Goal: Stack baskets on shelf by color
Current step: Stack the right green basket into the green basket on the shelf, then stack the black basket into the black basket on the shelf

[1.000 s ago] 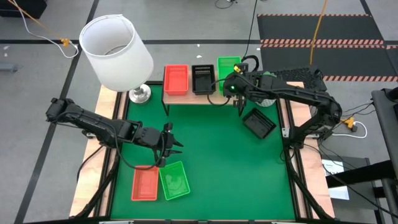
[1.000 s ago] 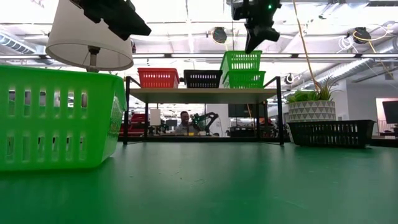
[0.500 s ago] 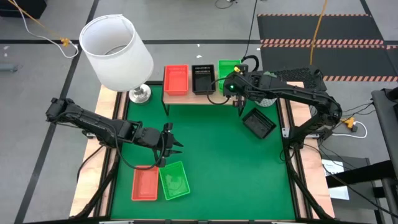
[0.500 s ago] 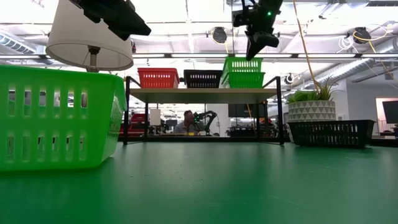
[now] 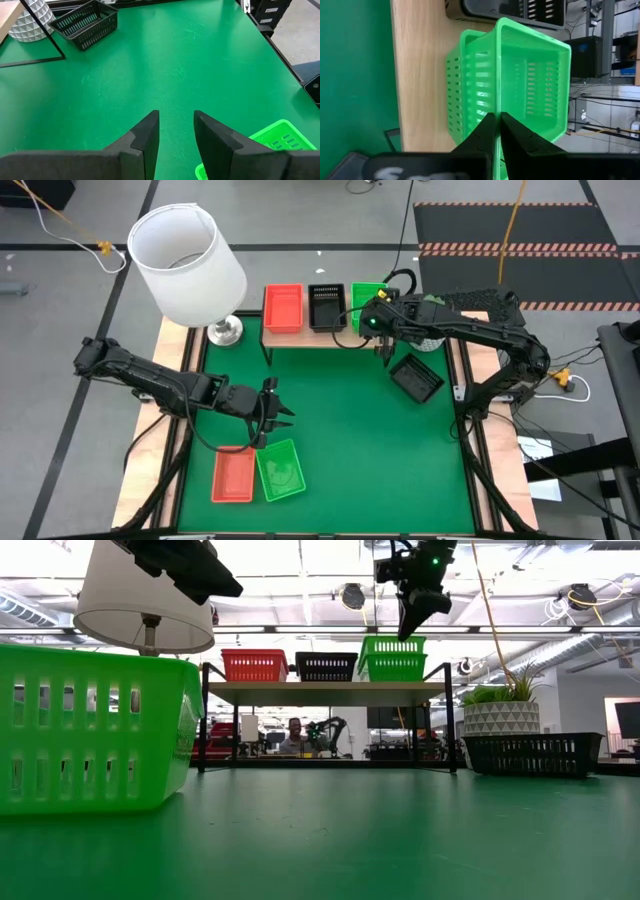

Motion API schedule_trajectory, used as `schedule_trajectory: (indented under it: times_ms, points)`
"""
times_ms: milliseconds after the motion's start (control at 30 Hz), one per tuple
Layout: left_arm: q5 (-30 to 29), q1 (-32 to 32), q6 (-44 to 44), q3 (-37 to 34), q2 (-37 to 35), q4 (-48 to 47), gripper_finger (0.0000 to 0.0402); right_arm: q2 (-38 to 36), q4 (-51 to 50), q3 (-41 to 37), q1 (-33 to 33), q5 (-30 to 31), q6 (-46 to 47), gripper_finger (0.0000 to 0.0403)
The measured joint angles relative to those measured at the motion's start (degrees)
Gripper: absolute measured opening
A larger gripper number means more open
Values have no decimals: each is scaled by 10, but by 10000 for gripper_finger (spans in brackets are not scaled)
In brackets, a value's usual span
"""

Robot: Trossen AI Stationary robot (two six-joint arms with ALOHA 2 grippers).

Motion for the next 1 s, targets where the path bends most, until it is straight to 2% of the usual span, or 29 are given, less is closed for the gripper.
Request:
schedule_trajectory:
  times_ms: [267, 500, 700, 833, 1000]
  points:
    - [0, 0, -1, 0, 0, 0, 124, 0, -11, 0, 14, 0, 9, 18]
    - [0, 0, -1, 0, 0, 0, 124, 0, -10, 0, 27, 9, 24, 86]
    - [0, 0, -1, 0, 0, 0, 124, -7, -5, 0, 45, 62, 23, 144]
    - [0, 0, -1, 0, 0, 1, 124, -25, 7, 0, 68, 62, 26, 162]
    - [0, -1, -1, 0, -1, 4, 124, -56, 23, 0, 113, 62, 53, 166]
